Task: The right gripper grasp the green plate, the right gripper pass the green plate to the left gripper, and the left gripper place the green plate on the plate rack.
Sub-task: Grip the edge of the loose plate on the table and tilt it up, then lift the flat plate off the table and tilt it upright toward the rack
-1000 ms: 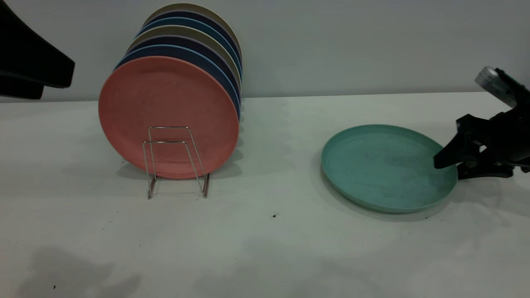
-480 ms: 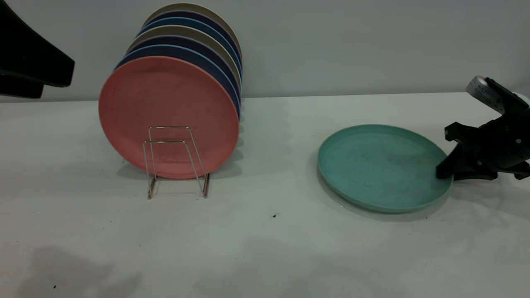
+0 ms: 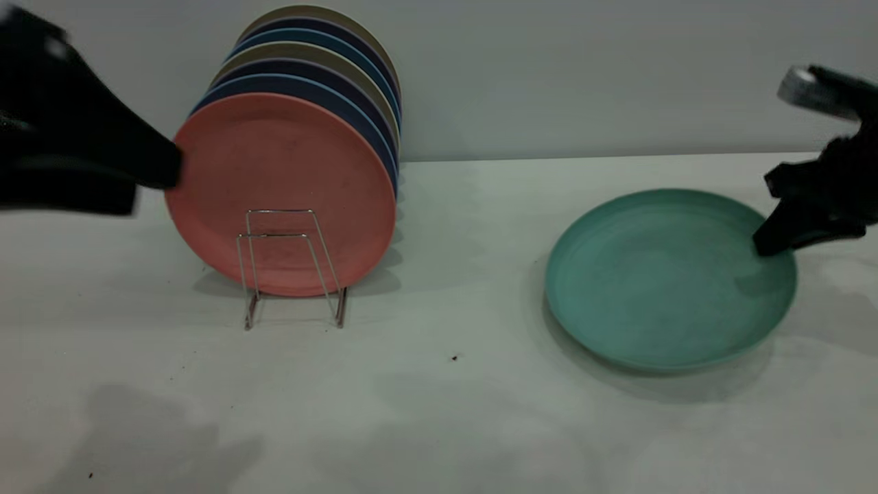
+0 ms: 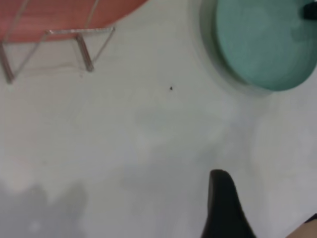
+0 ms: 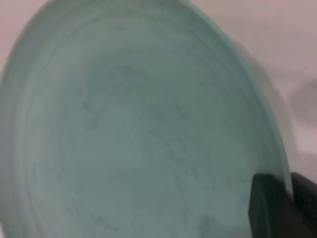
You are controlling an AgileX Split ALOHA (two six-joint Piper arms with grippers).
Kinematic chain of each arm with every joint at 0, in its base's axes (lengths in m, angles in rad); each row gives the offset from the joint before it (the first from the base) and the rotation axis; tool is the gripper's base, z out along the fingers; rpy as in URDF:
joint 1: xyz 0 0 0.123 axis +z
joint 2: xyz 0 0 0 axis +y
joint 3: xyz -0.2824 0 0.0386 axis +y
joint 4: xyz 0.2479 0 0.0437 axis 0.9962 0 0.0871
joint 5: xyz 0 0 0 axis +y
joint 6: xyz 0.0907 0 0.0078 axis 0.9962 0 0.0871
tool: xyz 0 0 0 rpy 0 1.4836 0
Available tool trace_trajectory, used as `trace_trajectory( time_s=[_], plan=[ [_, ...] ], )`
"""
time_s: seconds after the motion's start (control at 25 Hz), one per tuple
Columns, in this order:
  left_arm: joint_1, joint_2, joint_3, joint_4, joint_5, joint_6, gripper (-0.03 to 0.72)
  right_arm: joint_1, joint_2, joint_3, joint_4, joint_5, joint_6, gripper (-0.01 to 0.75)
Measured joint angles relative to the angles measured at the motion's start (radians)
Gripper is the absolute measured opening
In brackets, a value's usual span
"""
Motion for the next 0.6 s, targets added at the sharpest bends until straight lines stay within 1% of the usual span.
trace_trajectory(
  time_s=[0.12,0.24,0.44,0.6],
  plan=[
    [0.0,0.112,-0.001,-0.152,0.016,0.143,0.482,0.035,-0.043,0.0,-0.04,0.066,0.016,0.014],
    [0.0,0.213,-0.007,-0.287,0.041,0.262,0.482,0.098,-0.074,0.0,-0.04,0.115,0.019,0.014],
    [0.0,0.321,-0.007,-0.408,0.059,0.381,0.482,0.241,-0.096,0.001,0.0,0.146,0.019,0.014],
    [0.0,0.364,-0.007,-0.448,0.06,0.428,0.482,0.336,-0.096,0.001,0.078,0.15,0.019,0.014]
  ],
)
